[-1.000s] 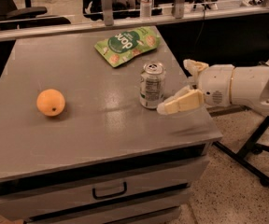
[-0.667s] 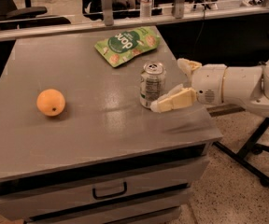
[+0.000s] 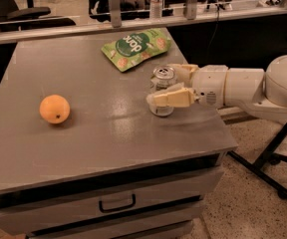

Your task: Pick 7up can

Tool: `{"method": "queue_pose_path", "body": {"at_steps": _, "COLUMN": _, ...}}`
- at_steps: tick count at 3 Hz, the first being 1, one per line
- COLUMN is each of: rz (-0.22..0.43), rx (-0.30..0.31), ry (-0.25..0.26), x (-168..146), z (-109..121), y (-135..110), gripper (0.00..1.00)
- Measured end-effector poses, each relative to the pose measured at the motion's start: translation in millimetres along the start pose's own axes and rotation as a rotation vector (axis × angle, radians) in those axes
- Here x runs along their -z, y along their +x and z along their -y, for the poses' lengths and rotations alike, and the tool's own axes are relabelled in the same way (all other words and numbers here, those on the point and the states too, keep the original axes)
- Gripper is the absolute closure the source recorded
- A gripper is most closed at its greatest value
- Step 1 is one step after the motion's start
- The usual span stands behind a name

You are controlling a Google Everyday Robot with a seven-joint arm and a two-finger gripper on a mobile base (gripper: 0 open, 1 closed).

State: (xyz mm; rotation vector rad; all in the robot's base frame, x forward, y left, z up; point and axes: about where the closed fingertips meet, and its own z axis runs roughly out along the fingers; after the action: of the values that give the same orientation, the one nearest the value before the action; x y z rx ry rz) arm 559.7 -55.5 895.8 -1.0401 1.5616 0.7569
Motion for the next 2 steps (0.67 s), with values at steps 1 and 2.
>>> {"method": "queue_pose_path", "body": {"at_steps": 1, "rz": 0.016, "rx": 0.009, "ry": -0.006, "x": -0.5, "z": 1.8, "y": -8.6, "gripper": 0.53}}
{"method": "queue_pose_path", "body": {"at_steps": 2, "rz": 0.077, "rx": 0.034, "ry": 0.026, "x": 7.7, "z": 12.5, "y": -36.7, "gripper": 0.77}}
